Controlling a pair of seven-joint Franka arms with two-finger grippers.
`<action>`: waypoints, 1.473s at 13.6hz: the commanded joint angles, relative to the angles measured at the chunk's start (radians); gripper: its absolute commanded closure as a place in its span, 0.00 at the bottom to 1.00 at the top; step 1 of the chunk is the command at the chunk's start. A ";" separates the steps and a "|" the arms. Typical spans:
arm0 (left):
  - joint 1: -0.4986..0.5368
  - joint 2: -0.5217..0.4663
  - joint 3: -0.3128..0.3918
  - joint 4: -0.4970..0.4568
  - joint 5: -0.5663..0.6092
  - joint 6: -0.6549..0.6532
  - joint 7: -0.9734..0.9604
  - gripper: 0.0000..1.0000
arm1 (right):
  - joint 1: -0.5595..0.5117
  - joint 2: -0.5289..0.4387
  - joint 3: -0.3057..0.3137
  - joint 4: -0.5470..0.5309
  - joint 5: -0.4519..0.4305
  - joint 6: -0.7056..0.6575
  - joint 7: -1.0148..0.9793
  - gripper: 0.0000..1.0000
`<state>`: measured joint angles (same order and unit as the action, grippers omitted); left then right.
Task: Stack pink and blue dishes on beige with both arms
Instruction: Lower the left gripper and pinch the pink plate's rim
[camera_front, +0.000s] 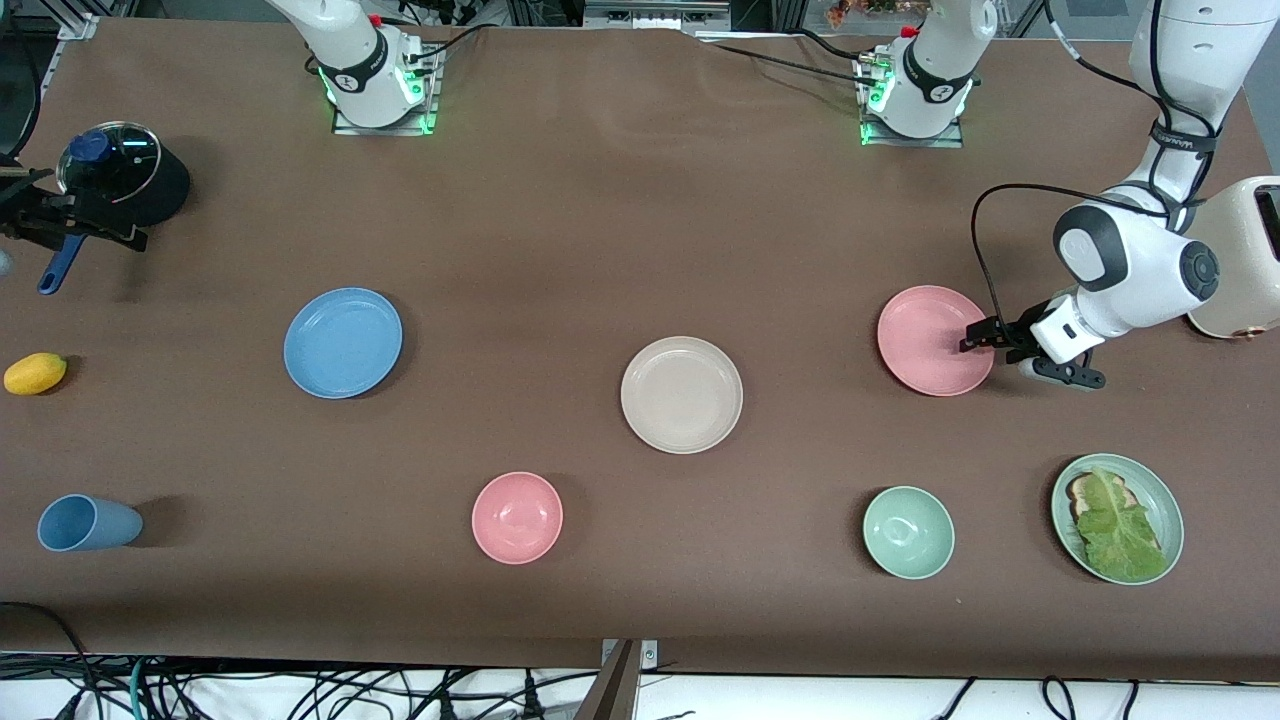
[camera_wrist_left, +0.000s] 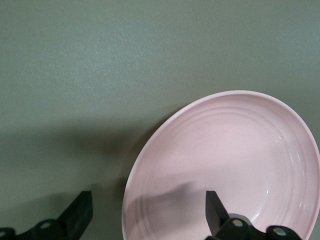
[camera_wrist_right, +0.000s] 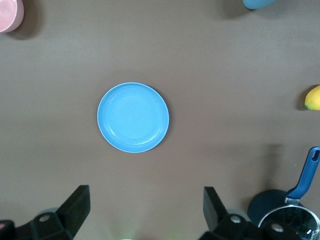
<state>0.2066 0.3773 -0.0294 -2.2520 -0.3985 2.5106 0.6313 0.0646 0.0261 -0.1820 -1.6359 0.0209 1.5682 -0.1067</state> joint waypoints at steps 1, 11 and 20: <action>-0.007 -0.029 0.003 -0.031 -0.043 0.014 0.034 0.17 | 0.001 0.005 -0.004 0.021 -0.006 -0.019 -0.013 0.00; -0.007 -0.023 0.003 -0.028 -0.042 0.014 0.036 1.00 | 0.000 0.005 -0.004 0.021 -0.006 -0.019 -0.013 0.00; -0.010 -0.047 -0.014 0.063 -0.042 -0.097 0.015 1.00 | 0.000 0.003 -0.005 0.019 -0.006 -0.020 -0.013 0.00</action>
<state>0.2039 0.3576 -0.0404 -2.2267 -0.4021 2.4847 0.6333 0.0646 0.0262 -0.1842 -1.6359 0.0209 1.5676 -0.1067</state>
